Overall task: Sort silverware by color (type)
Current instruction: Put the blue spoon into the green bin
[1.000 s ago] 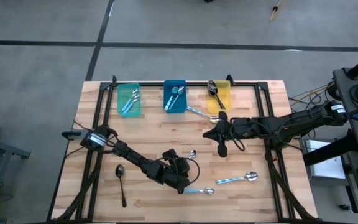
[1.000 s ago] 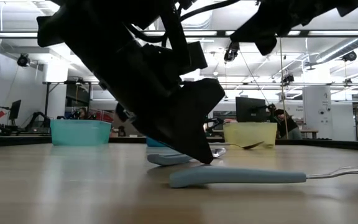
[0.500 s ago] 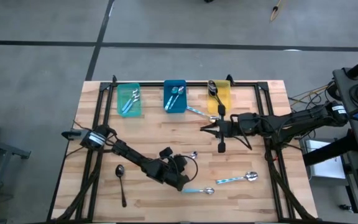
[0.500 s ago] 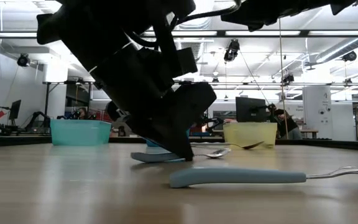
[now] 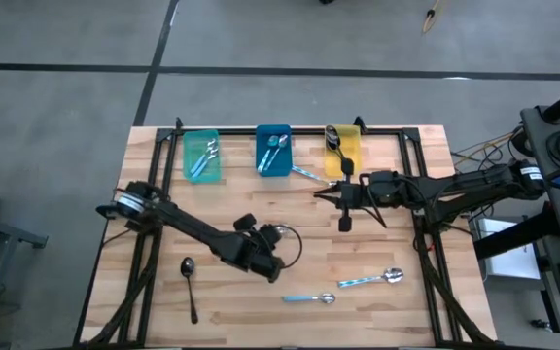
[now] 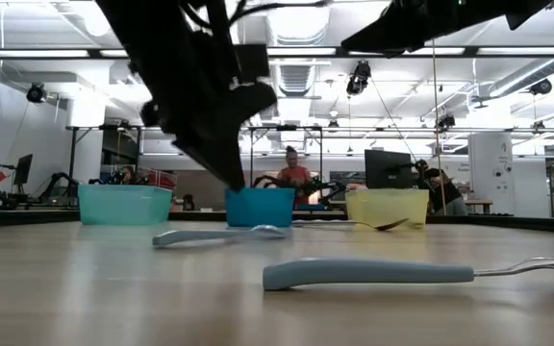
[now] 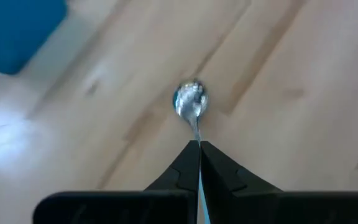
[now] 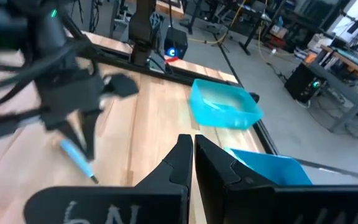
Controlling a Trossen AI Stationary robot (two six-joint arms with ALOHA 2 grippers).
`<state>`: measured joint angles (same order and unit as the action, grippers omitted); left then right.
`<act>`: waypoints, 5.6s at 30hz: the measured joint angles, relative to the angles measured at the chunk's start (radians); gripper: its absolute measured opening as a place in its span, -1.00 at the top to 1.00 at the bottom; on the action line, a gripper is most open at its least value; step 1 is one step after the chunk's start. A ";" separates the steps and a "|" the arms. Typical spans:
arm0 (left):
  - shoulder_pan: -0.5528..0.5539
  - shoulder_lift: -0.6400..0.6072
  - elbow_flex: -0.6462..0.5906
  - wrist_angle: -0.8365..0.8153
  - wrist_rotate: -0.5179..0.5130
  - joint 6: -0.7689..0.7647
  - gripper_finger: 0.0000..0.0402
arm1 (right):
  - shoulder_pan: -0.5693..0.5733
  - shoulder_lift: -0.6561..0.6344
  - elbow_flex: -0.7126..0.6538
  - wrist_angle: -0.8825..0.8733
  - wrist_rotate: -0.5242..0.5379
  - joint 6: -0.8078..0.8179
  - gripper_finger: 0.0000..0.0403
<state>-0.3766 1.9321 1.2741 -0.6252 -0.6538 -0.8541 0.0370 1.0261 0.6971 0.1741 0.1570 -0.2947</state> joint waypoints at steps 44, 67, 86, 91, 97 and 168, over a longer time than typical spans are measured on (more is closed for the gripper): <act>0.015 -0.209 -0.431 0.570 0.079 0.074 0.32 | -0.001 -0.026 0.000 -0.066 0.000 0.006 0.95; 0.012 -0.071 -0.431 0.649 0.083 0.039 0.16 | -0.011 -0.026 0.000 -0.089 0.000 0.007 0.95; 0.012 -0.055 -0.429 0.606 0.041 -0.076 0.91 | -0.018 -0.026 -0.023 -0.095 0.000 0.067 0.95; 0.013 -0.080 -0.432 0.608 0.055 -0.070 0.92 | -0.018 -0.026 -0.024 -0.096 0.000 0.067 0.95; 0.012 -0.162 -0.435 0.609 0.055 0.006 0.99 | -0.018 -0.026 -0.026 -0.099 -0.031 0.067 0.95; -0.007 0.149 -0.219 0.824 0.259 0.390 0.82 | -0.018 -0.030 -0.026 -0.117 -0.060 0.076 0.95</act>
<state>-0.3836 2.0808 1.0555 0.1984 -0.3952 -0.4639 0.0189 0.9961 0.6708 0.0574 0.0975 -0.2188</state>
